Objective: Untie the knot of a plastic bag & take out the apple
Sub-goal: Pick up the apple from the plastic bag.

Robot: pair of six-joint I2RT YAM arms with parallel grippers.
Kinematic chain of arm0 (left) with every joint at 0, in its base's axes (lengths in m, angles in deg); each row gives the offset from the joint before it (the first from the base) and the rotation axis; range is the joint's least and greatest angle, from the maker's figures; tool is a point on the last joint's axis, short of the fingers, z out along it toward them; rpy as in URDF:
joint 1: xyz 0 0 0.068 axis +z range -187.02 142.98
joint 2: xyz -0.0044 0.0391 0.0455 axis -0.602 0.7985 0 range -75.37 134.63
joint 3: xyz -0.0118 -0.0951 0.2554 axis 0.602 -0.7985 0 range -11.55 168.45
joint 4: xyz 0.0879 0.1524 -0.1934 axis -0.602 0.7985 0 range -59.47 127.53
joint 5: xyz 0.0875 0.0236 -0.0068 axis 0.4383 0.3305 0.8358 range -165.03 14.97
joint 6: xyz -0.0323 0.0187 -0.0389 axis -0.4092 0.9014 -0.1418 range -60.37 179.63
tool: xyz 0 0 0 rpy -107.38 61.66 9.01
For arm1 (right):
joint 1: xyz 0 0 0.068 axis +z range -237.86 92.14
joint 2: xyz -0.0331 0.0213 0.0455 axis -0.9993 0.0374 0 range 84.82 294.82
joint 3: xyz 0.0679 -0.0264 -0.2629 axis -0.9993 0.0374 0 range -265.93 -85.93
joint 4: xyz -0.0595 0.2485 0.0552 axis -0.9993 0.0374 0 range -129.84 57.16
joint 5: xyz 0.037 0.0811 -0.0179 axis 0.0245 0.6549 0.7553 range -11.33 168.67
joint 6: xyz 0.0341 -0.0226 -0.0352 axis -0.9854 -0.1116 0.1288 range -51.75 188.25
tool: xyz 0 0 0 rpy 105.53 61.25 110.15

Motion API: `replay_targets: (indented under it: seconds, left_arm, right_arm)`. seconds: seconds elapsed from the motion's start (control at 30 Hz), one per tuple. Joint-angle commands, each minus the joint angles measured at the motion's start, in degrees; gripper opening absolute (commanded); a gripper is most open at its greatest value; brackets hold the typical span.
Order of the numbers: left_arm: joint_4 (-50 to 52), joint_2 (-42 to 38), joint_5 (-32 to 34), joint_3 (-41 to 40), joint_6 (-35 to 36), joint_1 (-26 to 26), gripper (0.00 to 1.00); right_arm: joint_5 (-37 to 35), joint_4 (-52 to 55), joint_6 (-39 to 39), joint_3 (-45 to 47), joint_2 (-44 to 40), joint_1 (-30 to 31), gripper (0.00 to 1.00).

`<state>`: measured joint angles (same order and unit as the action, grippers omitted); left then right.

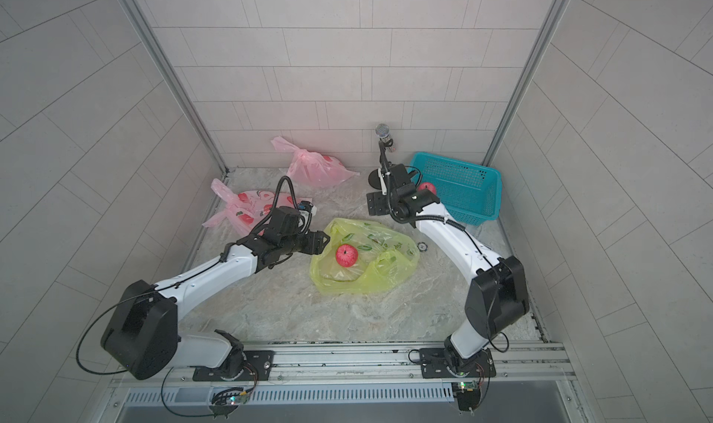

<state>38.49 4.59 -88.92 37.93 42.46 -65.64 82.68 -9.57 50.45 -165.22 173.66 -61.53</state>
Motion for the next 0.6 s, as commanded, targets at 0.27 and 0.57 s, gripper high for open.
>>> replay_targets:
  seconds: [0.27,0.57]
  left_arm:
    - [1.49,0.26,1.72,-0.12,-1.67,0.41,0.72]
    - [4.48,-2.98,4.90,-2.42,-2.97,0.75,0.72]
  right_arm:
    - [2.48,-0.25,1.08,10.26,-3.99,18.96,0.89]
    - [0.22,-5.92,1.28,12.45,4.40,21.32,0.95]
